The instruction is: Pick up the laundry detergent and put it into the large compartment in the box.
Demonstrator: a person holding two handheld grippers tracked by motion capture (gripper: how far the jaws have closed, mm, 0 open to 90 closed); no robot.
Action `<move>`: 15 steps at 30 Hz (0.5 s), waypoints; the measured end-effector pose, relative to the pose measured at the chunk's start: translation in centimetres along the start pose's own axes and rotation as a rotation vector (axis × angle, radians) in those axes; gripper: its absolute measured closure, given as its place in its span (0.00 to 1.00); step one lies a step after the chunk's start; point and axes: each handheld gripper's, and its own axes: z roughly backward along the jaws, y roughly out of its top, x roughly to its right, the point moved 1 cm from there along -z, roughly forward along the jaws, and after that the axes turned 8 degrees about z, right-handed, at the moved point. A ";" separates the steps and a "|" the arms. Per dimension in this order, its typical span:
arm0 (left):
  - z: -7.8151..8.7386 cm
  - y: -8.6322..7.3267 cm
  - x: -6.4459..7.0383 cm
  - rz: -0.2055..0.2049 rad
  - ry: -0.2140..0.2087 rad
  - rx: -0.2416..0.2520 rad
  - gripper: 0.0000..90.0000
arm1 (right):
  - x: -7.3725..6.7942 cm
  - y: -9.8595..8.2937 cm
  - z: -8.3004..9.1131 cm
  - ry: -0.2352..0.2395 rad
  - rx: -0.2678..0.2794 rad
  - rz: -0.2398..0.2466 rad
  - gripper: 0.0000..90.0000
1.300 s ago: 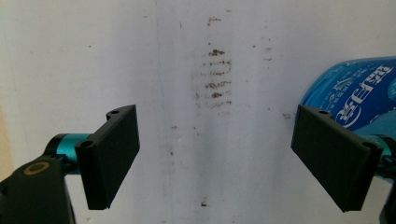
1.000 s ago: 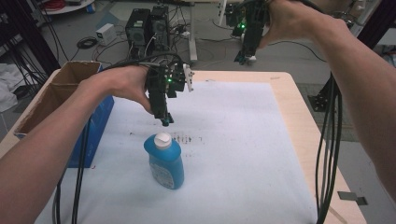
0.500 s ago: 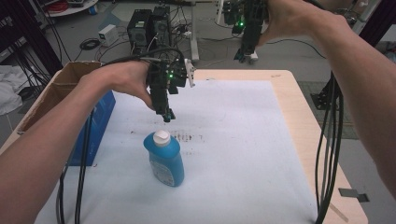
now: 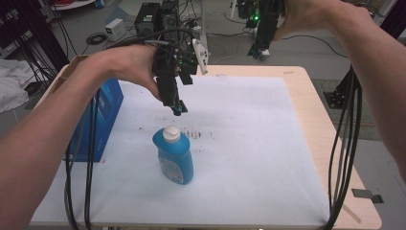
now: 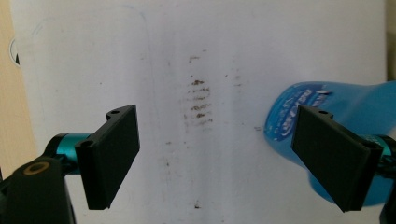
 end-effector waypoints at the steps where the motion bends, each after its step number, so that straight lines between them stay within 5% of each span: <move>1: 0.4 0.1 0.3 -0.013 0.004 0.000 0.17 | 0.0 -0.1 0.1 -0.001 0.000 0.001 0.14; 15: 3.2 -0.4 4.0 -0.100 -0.032 -0.042 0.17 | -0.3 -0.1 -0.2 -0.001 -0.010 -0.002 0.14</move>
